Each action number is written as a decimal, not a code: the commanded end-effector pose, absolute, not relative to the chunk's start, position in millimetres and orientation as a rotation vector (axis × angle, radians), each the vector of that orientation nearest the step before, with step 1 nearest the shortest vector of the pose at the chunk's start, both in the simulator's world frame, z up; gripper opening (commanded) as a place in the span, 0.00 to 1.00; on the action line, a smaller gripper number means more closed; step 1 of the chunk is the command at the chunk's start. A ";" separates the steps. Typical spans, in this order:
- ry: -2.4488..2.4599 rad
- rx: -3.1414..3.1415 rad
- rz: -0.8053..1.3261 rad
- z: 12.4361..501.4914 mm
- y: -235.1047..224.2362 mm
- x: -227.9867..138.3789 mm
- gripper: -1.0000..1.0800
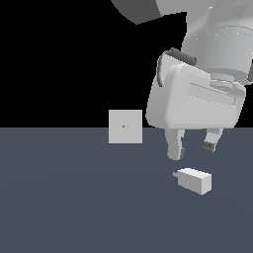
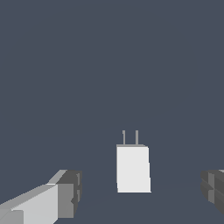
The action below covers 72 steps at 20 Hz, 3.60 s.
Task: Plug the charger into the wall socket.
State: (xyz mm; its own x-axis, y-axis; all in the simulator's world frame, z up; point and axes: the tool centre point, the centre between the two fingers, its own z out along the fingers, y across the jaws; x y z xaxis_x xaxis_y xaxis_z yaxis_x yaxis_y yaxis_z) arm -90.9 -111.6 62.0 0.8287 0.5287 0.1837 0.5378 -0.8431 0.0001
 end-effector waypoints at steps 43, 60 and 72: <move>-0.741 -2.993 -0.281 28.9 -87.6 -78.1 0.00; -0.373 -3.083 -0.291 77.1 -27.6 -28.8 0.00; -0.204 -3.110 -0.290 97.8 -6.8 -1.3 0.00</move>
State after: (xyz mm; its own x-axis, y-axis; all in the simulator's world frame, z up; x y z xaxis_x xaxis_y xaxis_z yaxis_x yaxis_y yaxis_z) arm -3.8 -8.1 96.0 0.9728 0.1389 0.1855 0.1412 -0.9900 0.0004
